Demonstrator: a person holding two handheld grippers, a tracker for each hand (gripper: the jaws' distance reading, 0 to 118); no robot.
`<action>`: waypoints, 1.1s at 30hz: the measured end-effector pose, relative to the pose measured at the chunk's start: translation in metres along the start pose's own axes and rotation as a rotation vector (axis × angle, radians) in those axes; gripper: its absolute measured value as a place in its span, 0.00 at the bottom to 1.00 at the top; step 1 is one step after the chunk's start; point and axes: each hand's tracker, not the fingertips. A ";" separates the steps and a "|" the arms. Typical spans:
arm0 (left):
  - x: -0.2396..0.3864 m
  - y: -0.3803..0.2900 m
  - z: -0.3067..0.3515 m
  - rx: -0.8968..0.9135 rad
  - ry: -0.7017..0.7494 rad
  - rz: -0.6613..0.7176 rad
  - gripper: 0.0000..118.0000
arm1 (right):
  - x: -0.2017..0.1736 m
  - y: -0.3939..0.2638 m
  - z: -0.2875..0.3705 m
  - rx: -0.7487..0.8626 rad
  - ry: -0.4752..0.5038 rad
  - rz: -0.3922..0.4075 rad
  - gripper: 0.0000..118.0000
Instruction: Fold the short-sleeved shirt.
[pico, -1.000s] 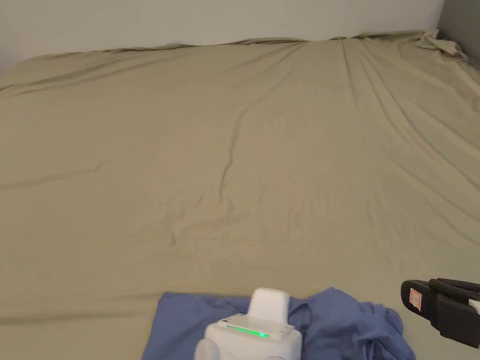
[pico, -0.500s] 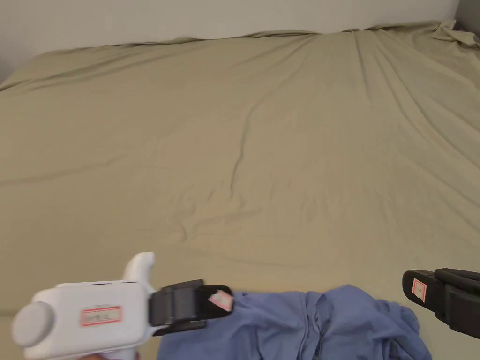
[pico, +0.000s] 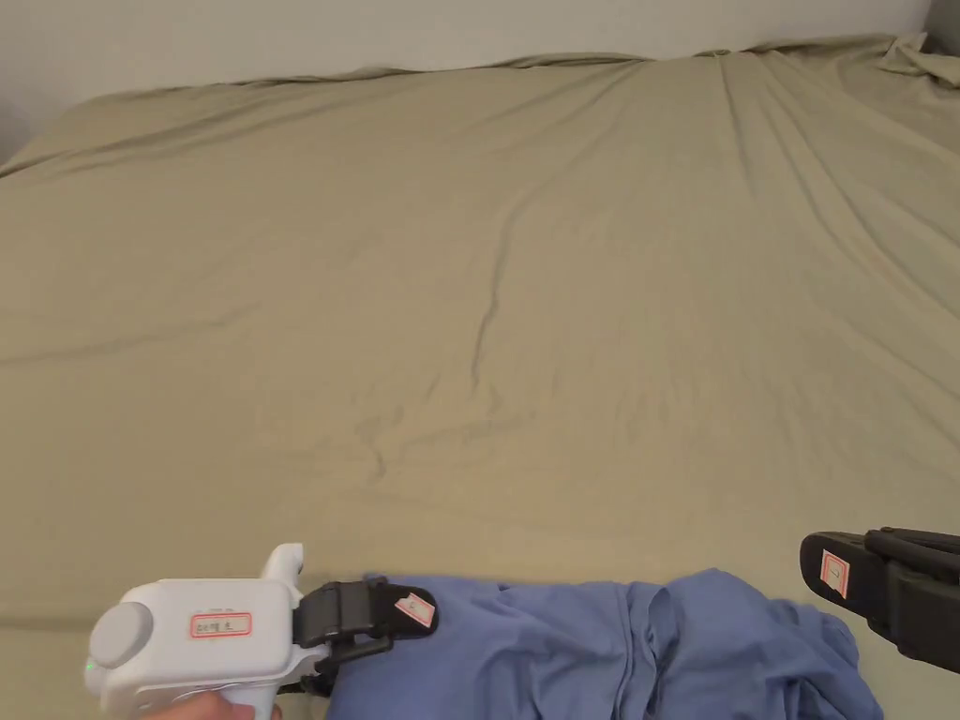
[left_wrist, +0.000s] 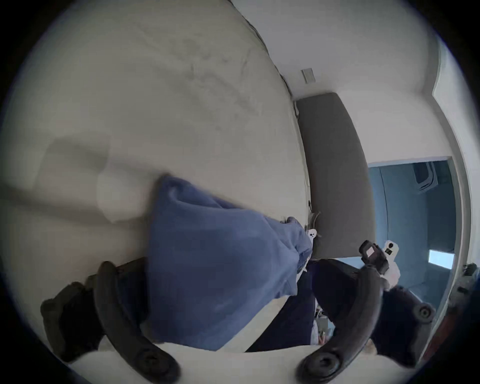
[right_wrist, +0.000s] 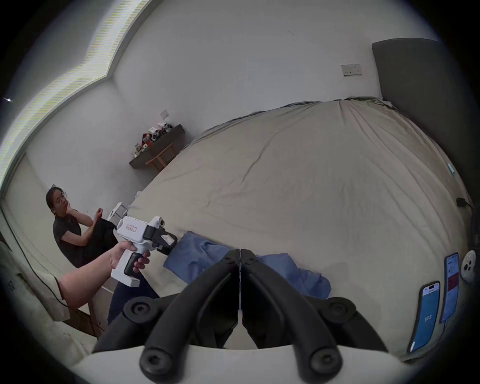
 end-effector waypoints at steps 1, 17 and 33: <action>0.008 -0.004 -0.004 0.003 -0.008 -0.035 0.96 | -0.001 0.001 -0.001 -0.002 -0.001 0.003 0.03; 0.042 -0.016 0.063 0.173 0.103 -0.031 0.20 | -0.032 0.022 0.038 0.254 -0.485 0.151 0.03; 0.161 -0.034 -0.003 0.180 0.653 -0.366 0.20 | -0.032 0.020 0.038 0.215 -0.492 0.159 0.03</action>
